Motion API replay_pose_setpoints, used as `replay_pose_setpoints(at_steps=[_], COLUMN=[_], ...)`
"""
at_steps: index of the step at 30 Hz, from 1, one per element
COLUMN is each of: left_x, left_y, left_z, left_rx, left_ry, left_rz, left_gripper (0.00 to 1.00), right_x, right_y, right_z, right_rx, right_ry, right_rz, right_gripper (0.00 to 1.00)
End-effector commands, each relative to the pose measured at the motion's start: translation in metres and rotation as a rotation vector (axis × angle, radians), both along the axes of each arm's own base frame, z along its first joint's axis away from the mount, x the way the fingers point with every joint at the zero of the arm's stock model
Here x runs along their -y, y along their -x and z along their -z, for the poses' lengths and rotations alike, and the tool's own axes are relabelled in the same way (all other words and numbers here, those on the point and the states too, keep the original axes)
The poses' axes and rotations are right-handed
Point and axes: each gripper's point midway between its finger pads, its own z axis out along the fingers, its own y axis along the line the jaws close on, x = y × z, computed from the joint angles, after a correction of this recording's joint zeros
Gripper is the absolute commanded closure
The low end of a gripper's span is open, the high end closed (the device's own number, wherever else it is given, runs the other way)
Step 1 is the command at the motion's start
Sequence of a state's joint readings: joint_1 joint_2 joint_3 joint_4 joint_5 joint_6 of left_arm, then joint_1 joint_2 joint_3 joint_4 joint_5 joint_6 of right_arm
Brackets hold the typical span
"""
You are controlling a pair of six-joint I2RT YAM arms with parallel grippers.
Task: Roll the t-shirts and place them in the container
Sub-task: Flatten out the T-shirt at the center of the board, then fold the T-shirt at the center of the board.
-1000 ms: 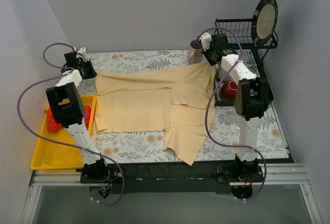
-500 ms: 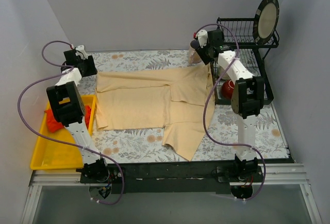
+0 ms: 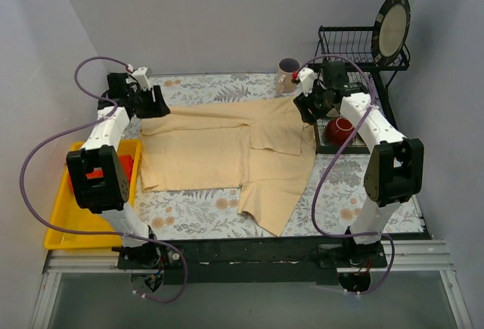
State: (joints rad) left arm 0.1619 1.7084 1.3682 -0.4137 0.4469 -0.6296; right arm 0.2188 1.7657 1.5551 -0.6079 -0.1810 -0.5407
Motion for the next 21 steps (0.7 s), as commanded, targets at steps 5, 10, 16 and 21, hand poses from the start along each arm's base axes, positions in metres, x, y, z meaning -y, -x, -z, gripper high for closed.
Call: replay_pose_setpoints(at_steps=[5,10,16,21], left_x=[0.009,0.004,0.011,0.02], left_y=[0.016,0.027,0.076,0.105], left_z=[0.051,0.076,0.089,0.092], left_rx=[-0.188,-0.319,-0.426,-0.453], left_ry=[-0.045,-0.085,-0.081,-0.058], left_rz=[0.086,0.132,0.204,0.235], left_gripper=[0.53,0.64,0.65,0.64], right_x=[-0.032,-0.038,-0.029,-0.018], right_y=[0.044,0.06,0.093,0.13], right_z=[0.053,0.063,0.073,0.087], right_rx=[-0.15,-0.155,-0.206,-0.262], right_ry=[-0.003,0.016,0.053,0.075], right_rz=[-0.199,-0.293,-0.355,-0.423], right_gripper=[0.33,0.32,0.33,0.35])
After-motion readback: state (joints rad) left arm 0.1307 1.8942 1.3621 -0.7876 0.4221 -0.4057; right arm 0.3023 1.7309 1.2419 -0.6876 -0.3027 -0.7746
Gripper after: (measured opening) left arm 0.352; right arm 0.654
